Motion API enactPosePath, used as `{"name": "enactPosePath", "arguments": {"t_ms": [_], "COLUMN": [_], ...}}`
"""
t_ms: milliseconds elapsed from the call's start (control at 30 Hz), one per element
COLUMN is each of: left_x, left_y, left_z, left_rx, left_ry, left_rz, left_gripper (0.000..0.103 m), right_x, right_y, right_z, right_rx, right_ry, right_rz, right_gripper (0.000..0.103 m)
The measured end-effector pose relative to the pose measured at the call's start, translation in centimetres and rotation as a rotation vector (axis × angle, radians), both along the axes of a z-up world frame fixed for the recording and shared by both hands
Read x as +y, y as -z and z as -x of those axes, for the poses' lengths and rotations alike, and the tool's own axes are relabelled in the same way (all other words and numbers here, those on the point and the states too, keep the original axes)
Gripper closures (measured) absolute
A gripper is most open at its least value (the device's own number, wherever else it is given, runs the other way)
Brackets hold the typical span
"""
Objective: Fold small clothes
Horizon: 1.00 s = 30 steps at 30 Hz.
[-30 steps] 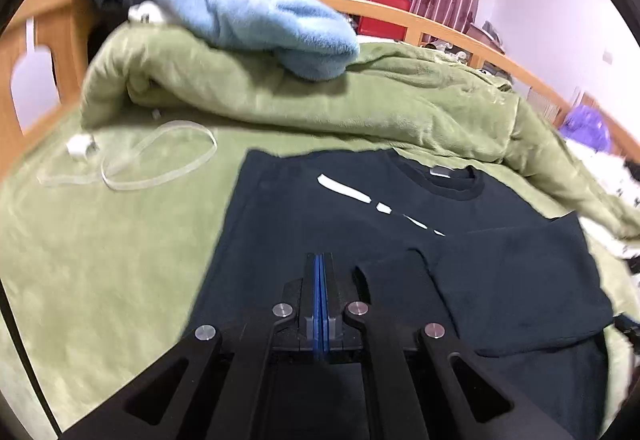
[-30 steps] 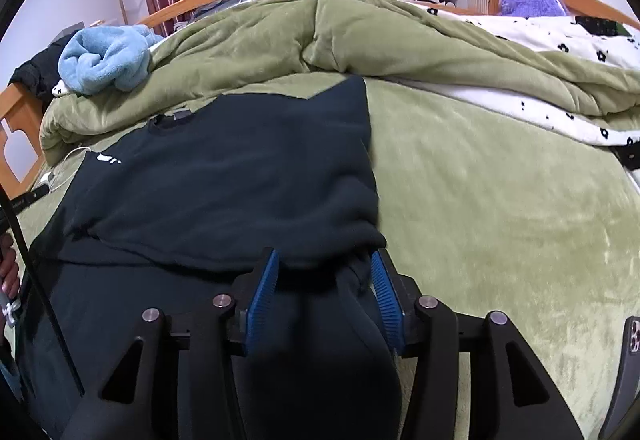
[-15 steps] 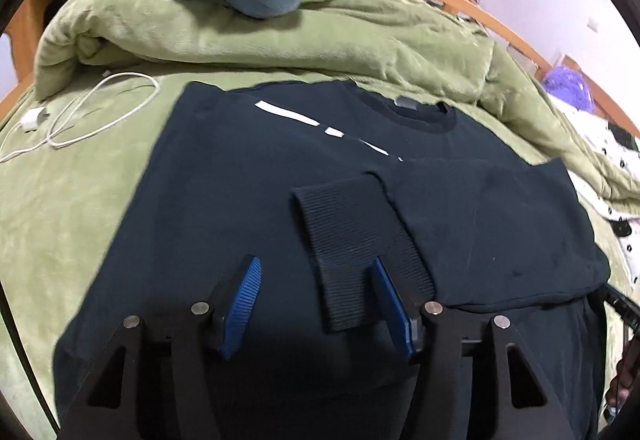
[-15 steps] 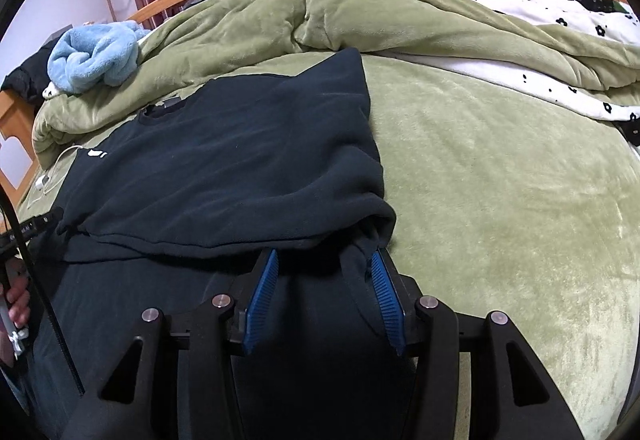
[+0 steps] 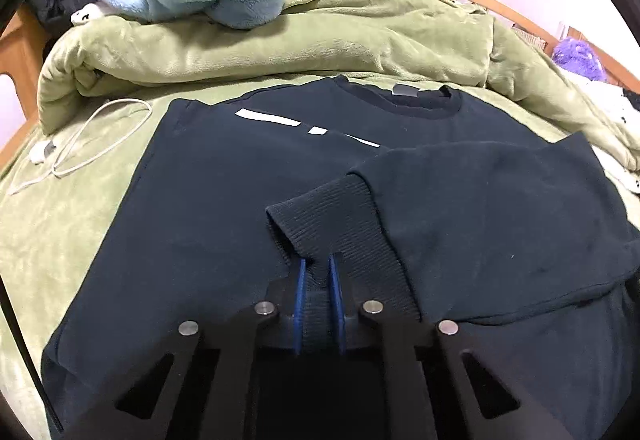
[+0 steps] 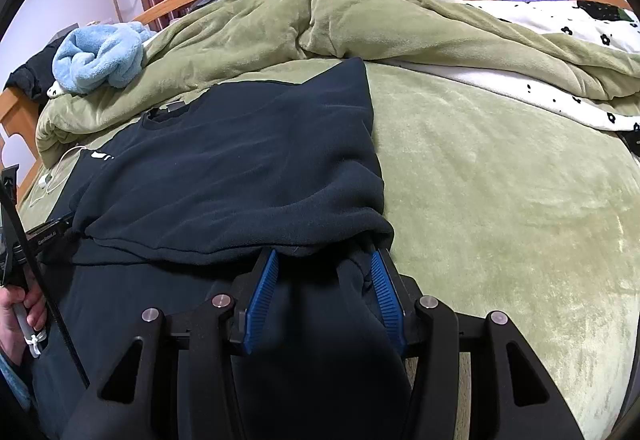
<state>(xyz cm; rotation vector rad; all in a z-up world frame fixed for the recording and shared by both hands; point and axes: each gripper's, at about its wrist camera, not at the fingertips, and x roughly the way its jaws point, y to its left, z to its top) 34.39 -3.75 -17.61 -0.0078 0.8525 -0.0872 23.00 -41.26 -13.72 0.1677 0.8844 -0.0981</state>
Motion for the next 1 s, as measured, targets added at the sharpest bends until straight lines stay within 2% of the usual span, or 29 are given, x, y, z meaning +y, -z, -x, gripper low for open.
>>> {"name": "enactPosePath", "arguments": {"t_ms": [233, 367, 533, 700, 767, 833, 933, 1000], "left_x": [1.0, 2.8, 5.2, 8.1, 8.9, 9.0, 8.4, 8.1], "left_y": [-1.7, -3.5, -4.8, -4.2, -3.6, -3.1, -2.4, -1.9], "left_z": [0.7, 1.0, 1.1, 0.9, 0.7, 0.6, 0.6, 0.6], "left_rx": [-0.053, -0.092, -0.114, -0.098, -0.082, -0.073, -0.057, -0.041], "left_ry": [-0.003, -0.013, -0.051, -0.123, -0.123, -0.123, -0.12, -0.109], "left_rz": [0.022, 0.041, 0.025, 0.015, 0.039, 0.039, 0.007, -0.009], "left_gripper": [0.096, 0.097, 0.097, 0.096, 0.096, 0.096, 0.091, 0.091], "right_x": [0.1, 0.3, 1.0, 2.6, 2.9, 2.7, 2.8, 2.9], "right_y": [0.0, -0.2, -1.2, -3.2, -4.4, -5.0, -3.5, -1.4], "right_z": [0.2, -0.1, -1.2, -2.6, -2.7, -3.0, -5.3, -6.5], "right_rx": [-0.005, -0.009, -0.026, -0.095, -0.148, -0.185, -0.104, -0.029], "right_ry": [0.015, 0.023, 0.0, -0.078, -0.116, -0.106, -0.063, -0.053], "right_rz": [0.001, -0.001, -0.009, -0.033, -0.043, -0.049, 0.017, 0.058], "right_gripper": [0.055, 0.055, 0.055, 0.055, 0.055, 0.052, 0.051, 0.052]}}
